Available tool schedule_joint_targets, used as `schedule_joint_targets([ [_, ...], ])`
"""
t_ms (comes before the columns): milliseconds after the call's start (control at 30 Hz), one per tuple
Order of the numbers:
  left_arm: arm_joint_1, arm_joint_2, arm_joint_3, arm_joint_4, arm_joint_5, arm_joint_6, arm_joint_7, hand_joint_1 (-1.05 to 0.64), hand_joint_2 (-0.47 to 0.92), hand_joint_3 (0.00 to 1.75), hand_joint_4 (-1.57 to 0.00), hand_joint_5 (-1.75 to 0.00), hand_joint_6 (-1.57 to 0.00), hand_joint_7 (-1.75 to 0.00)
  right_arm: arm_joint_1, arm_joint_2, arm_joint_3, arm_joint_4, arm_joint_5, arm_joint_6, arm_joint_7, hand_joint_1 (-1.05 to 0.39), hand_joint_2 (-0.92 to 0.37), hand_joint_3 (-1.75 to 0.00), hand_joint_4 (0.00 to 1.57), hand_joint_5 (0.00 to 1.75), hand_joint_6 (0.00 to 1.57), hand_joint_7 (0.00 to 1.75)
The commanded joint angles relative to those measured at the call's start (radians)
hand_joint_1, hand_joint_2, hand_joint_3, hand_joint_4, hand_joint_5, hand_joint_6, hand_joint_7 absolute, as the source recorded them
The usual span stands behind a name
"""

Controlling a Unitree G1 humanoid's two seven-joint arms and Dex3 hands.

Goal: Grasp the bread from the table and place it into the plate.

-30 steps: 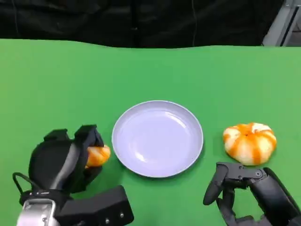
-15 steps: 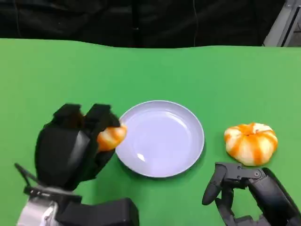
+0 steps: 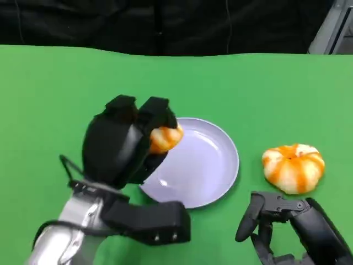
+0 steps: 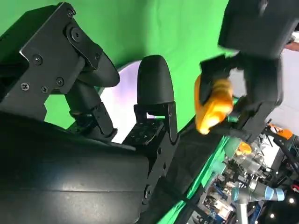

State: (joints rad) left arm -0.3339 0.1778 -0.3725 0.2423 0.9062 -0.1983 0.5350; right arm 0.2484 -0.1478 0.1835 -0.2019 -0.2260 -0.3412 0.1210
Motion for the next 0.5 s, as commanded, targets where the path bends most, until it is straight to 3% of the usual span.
schedule_joint_targets([
  [33,-0.088,-0.029,-0.021,0.124,-0.017,-0.018,0.036,-0.22,0.28,1.38,-0.94,-1.75,-0.74,-1.72,0.006,-0.008,0.0,-0.002,-0.001,-0.009,-0.005,0.05,-0.21,-1.53,0.88,1.75,0.84,1.29],
  [267,-0.149,-0.054,-0.042,0.241,-0.029,-0.046,0.094,-0.22,0.32,1.34,-0.94,-1.75,-0.75,-1.7,0.007,-0.009,0.001,-0.002,0.002,-0.006,-0.004,0.04,-0.21,-1.53,0.87,1.75,0.84,1.29],
  [367,-0.204,-0.103,-0.05,0.378,-0.071,-0.091,0.13,-0.17,0.29,1.35,-0.92,-1.75,-0.76,-1.65,0.008,-0.006,0.006,0.003,-0.004,-0.017,-0.011,0.05,-0.2,-1.53,0.88,1.75,0.84,1.29],
  [400,-0.213,-0.112,-0.051,0.399,-0.087,-0.089,0.107,-0.17,0.31,1.29,-0.87,-1.69,-0.76,-1.48,0.009,-0.005,0.008,0.001,-0.006,-0.015,-0.012,0.05,-0.2,-1.53,0.88,1.75,0.85,1.29],
  [433,-0.219,-0.112,-0.056,0.407,-0.094,-0.078,0.075,-0.2,0.41,1.12,-0.81,-1.56,-0.75,-1.22,0.009,-0.006,0.009,0.0,-0.009,-0.013,-0.013,0.05,-0.2,-1.53,0.88,1.75,0.85,1.29],
  [500,-0.226,-0.101,-0.074,0.407,-0.097,-0.051,-0.006,-0.3,0.65,0.67,-0.55,-1.12,-0.59,-0.58,0.01,-0.007,0.012,0.001,-0.017,-0.015,-0.017,0.04,-0.2,-1.52,0.88,1.75,0.84,1.29],
])
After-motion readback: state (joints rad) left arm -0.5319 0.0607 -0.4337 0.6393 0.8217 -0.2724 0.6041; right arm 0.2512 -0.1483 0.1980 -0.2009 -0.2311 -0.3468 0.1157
